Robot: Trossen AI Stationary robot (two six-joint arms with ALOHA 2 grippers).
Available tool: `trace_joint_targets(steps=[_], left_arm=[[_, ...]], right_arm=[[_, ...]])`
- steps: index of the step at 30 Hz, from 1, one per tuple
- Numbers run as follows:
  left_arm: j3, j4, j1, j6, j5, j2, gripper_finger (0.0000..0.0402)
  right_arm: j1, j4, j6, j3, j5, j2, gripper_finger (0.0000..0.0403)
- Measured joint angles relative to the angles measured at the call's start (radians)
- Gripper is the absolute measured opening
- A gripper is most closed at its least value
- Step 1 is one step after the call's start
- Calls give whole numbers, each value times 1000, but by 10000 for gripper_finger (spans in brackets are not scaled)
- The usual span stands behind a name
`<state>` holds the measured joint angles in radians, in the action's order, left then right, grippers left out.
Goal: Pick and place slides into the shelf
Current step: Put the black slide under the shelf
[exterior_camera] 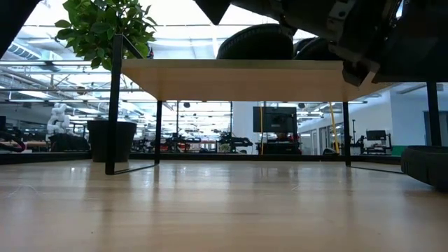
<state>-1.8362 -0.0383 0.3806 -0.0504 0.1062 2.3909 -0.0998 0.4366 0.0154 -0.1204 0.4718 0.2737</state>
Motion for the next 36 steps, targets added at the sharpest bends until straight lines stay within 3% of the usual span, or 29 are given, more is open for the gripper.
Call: trace_joint_targets(steps=[9,18,26,36], left_arm=[[-1,-46,-3,-4,-21,41,180],[-3,-100,-16,8,26,68,93],[-2,-91,-16,-83,42,65,12],[0,-39,31,-89,-13,8,2]], right_arm=[[0,0,0,0,0,0,0],[0,-1,0,0,0,1,0],[0,-2,0,0,0,1,0],[0,-1,-1,0,0,1,0]])
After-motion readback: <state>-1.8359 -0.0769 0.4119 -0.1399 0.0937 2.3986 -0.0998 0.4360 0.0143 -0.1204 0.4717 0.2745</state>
